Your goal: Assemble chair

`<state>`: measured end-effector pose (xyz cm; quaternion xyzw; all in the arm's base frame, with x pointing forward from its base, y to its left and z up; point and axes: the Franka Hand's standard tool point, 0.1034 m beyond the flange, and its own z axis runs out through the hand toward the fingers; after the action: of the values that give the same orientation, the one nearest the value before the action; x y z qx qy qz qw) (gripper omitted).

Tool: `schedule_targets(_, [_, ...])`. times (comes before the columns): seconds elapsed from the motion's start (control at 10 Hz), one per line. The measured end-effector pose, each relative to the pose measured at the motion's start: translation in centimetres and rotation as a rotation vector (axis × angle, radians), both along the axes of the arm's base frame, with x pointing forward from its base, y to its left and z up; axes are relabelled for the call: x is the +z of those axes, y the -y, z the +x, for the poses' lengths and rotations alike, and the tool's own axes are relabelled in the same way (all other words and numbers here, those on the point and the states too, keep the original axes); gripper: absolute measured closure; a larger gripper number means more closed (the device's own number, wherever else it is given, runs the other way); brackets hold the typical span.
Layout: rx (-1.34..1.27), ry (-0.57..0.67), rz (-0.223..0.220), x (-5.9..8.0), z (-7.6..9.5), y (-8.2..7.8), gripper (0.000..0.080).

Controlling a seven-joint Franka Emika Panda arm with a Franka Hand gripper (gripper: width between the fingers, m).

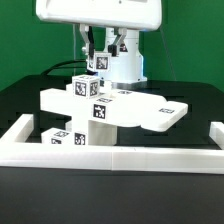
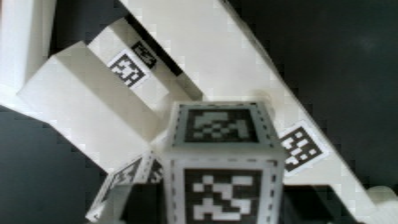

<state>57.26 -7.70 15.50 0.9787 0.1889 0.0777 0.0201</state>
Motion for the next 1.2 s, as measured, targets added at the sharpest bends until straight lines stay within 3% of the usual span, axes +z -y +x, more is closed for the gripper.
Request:
schedule_targets(0.4, [-0.047, -0.035, 0.020, -0.5, 0.7, -1.4, 0.0511])
schedule_targets(1.2, [-0.063, -0.041, 0.016, -1.6, -0.2, -1.5, 0.0511])
